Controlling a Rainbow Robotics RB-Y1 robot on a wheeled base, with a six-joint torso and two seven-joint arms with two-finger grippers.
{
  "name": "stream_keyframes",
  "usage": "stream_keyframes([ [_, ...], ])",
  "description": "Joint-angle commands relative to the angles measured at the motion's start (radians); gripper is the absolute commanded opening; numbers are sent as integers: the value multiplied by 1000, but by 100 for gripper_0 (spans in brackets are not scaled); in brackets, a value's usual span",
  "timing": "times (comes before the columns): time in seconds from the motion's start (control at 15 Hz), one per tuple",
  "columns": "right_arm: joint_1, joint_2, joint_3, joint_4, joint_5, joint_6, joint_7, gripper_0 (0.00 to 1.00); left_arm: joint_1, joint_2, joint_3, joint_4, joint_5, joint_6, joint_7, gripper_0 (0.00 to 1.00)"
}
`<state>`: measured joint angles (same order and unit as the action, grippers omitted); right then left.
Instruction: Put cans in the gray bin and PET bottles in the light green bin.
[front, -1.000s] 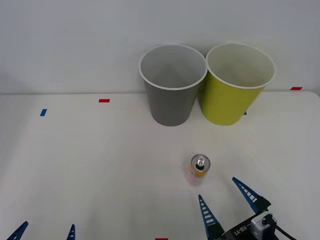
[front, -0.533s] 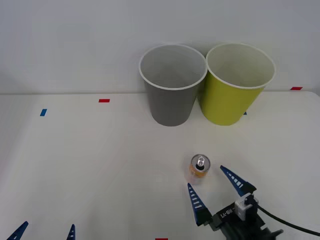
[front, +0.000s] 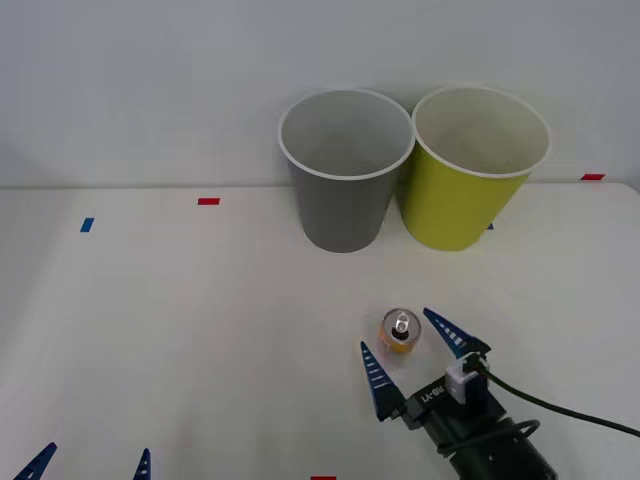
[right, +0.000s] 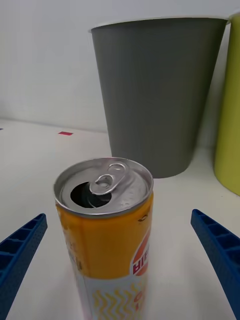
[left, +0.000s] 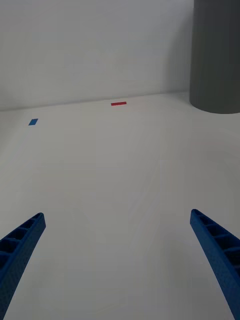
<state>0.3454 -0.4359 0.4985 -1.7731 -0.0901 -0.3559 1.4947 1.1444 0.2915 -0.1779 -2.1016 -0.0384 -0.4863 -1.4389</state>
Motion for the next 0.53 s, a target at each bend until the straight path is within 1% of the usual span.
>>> stream_keyframes([
  [0.07, -14, 6, 0, 7, 1, 0, -1, 100, 0, 0, 0, 0, 0, 0, 0, 100],
  [0.2, -17, 6, 2, 7, 0, 0, -1, 100, 0, 0, 0, 0, 0, 0, 0, 100],
  [0.27, -17, 6, 3, 6, 1, 0, -1, 97, 0, 0, 0, 0, 0, 0, 0, 100],
  [0.33, -17, 6, 2, 6, 0, 0, -4, 17, 0, 0, 0, 0, 0, 0, 0, 100],
  [0.4, -17, 6, 3, 7, 0, 0, -7, 17, 0, 0, 0, 0, 0, 0, 0, 100],
  [0.47, -19, 6, 2, 7, -2, 0, -8, 11, 0, 0, 0, 0, 0, 0, 0, 100],
  [0.53, -17, 6, 2, 7, -2, 0, -11, 10, 0, 0, 0, 0, 0, 0, 0, 100],
])
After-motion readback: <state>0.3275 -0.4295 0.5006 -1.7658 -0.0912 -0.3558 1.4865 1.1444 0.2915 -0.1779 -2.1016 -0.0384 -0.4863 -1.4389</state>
